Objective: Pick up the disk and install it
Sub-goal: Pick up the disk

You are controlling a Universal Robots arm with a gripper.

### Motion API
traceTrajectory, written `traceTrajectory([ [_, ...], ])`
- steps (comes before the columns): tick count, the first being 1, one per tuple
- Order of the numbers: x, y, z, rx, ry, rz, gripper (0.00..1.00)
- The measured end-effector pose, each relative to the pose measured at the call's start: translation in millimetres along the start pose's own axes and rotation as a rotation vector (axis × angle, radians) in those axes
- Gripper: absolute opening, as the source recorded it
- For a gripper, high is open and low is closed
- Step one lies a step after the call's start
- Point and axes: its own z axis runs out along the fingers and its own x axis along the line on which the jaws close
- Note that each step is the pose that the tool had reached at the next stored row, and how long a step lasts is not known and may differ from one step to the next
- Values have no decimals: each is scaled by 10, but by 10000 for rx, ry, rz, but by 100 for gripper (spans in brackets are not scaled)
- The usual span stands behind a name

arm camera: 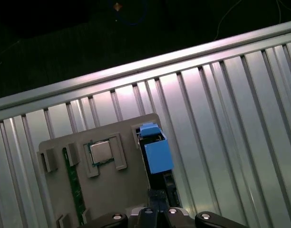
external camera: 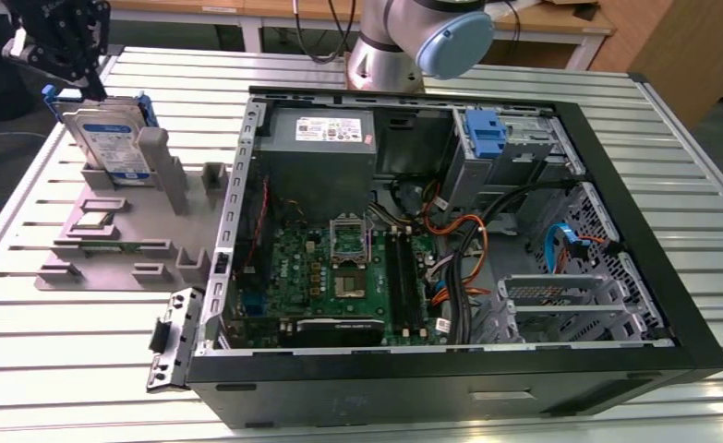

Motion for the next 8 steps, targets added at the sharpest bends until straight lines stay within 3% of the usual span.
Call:
traceTrajectory([
  [8, -33, 10, 2, -14, -41, -48, 10],
])
